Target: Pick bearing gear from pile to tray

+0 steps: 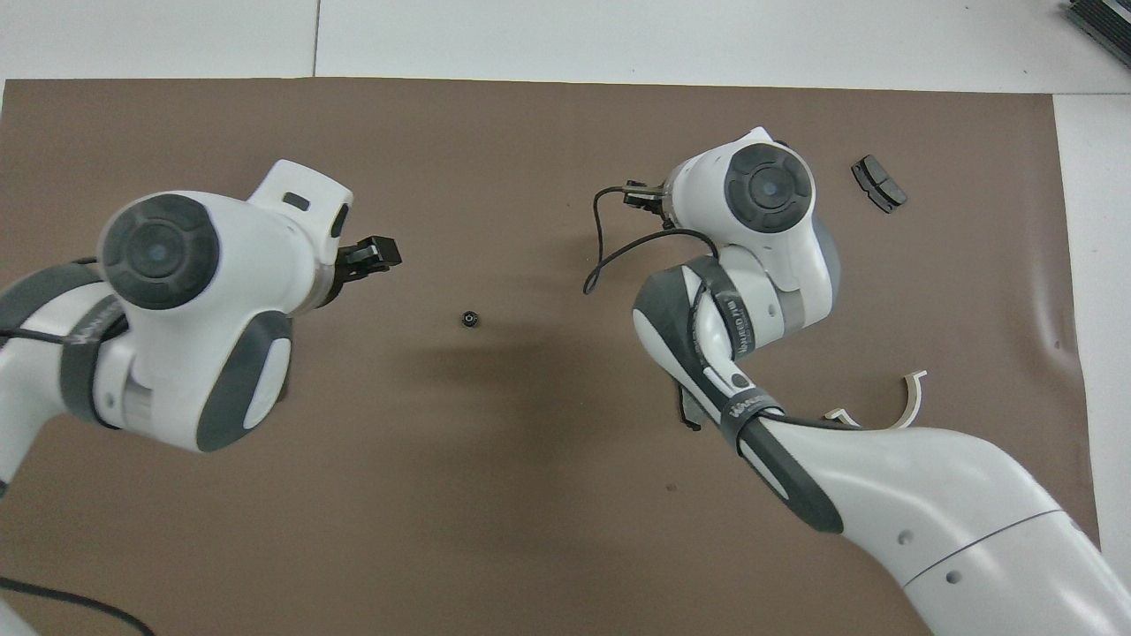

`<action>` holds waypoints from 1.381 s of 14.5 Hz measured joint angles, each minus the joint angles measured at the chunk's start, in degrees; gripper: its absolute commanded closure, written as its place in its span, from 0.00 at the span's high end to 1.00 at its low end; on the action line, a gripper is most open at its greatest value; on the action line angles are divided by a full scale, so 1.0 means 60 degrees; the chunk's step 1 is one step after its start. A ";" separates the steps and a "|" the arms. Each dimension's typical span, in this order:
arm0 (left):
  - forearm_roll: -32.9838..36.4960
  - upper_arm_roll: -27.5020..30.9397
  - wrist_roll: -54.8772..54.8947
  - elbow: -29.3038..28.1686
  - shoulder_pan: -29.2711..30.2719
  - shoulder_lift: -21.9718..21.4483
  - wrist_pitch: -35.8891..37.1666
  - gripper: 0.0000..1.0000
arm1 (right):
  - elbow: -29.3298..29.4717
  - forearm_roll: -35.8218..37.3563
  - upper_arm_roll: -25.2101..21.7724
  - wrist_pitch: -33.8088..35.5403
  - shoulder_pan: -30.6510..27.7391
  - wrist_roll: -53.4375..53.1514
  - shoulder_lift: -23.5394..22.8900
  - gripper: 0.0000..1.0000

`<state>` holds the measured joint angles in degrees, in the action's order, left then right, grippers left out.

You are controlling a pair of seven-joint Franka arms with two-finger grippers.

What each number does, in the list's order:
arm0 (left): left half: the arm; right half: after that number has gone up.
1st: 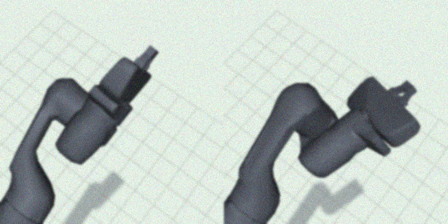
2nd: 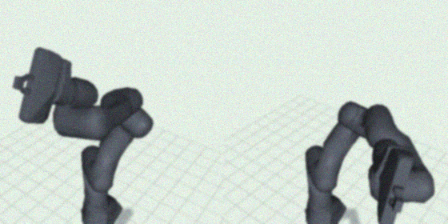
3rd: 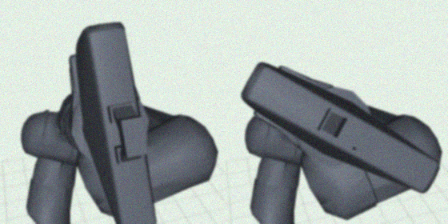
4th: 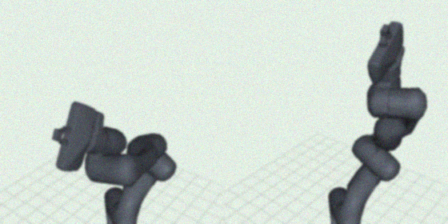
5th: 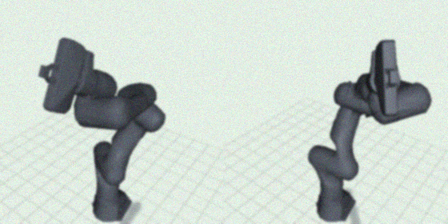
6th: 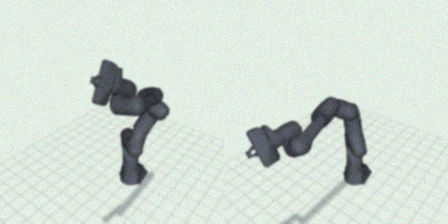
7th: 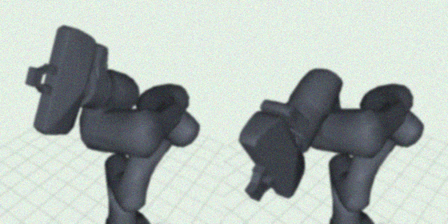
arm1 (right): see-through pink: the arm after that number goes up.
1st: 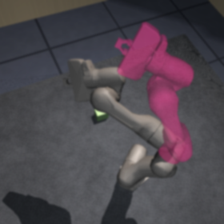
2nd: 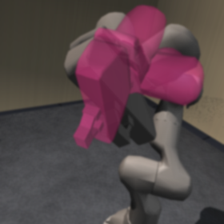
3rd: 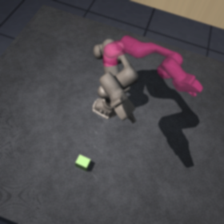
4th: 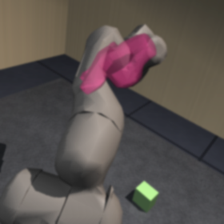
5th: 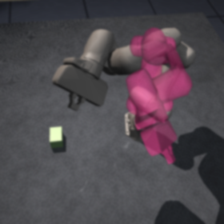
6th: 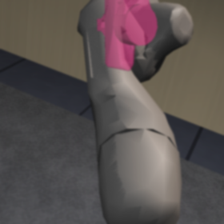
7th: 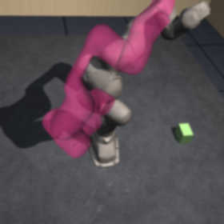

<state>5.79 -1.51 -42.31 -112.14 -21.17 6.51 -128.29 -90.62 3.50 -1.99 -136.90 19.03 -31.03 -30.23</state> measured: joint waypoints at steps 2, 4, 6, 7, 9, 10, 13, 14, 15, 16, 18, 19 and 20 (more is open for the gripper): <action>0.0693 0.0010 -0.1411 0.0006 -0.0673 0.0816 -0.0464 1.00 | -0.0062 -0.0001 0.0002 0.0303 -0.0872 0.0995 -0.0001 0.47; 0.1662 -0.0002 -0.3000 0.0019 -0.1096 0.1594 -0.1065 1.00 | -0.0165 -0.0001 0.0009 0.0395 -0.1524 0.1687 -0.0001 0.47; 0.1866 0.0004 -0.3488 0.0030 -0.1277 0.2132 -0.1427 0.99 | -0.0325 0.0000 0.0012 0.0398 -0.1880 0.2072 -0.0001 0.47; 0.1866 0.0007 -0.3617 0.0027 -0.1289 0.2272 -0.1527 0.86 | -0.0433 -0.0001 0.0015 0.0397 -0.1965 0.2246 -0.0003 0.47; 0.1866 0.0002 -0.4081 0.0013 -0.1363 0.2357 -0.1578 0.65 | -0.0699 0.0000 0.0033 0.0351 -0.1983 0.2406 -0.0016 0.47; 0.1866 0.0000 -0.4261 0.0012 -0.1438 0.2356 -0.1579 0.60 | -0.0849 0.0000 0.0076 0.0302 -0.1957 0.2420 -0.0020 0.50; 0.1866 -0.0007 -0.4445 0.0011 -0.1538 0.2356 -0.1605 0.53 | -0.1159 0.0001 0.0146 0.0264 -0.1685 0.2423 -0.0020 0.55; 0.1866 -0.0006 -0.4455 -0.0001 -0.1539 0.2356 -0.1693 0.53 | -0.1205 0.0000 0.0146 0.0258 -0.1585 0.2423 -0.0018 0.55; 0.1866 -0.0003 -0.4458 -0.0040 -0.1539 0.2356 -0.1773 0.53 | -0.1247 0.0000 0.0147 0.0258 -0.1525 0.2423 -0.0016 0.55; 0.1866 -0.0001 -0.4466 -0.0099 -0.1539 0.2356 -0.1852 0.53 | -0.1298 0.0000 0.0146 0.0258 -0.1499 0.2423 -0.0013 0.56; 0.1866 0.0000 -0.4492 -0.0221 -0.1541 0.2356 -0.1994 0.47 | -0.1441 0.0000 0.0128 0.0162 -0.1504 0.2423 -0.0003 0.55; 0.1866 -0.0002 -0.4538 -0.0285 -0.1548 0.2357 -0.2098 0.13 | -0.1501 0.0000 0.0124 0.0058 -0.1512 0.2424 0.0023 0.54; 0.1866 -0.0004 -0.4585 -0.0332 -0.1559 0.2356 -0.2212 0.00 | -0.1555 0.0000 0.0121 -0.0041 -0.1525 0.2438 0.0043 0.51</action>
<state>16.99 -1.54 -69.82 -114.13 -30.52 20.65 -141.56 -99.95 3.50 -1.27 -137.15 9.89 -16.40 -29.97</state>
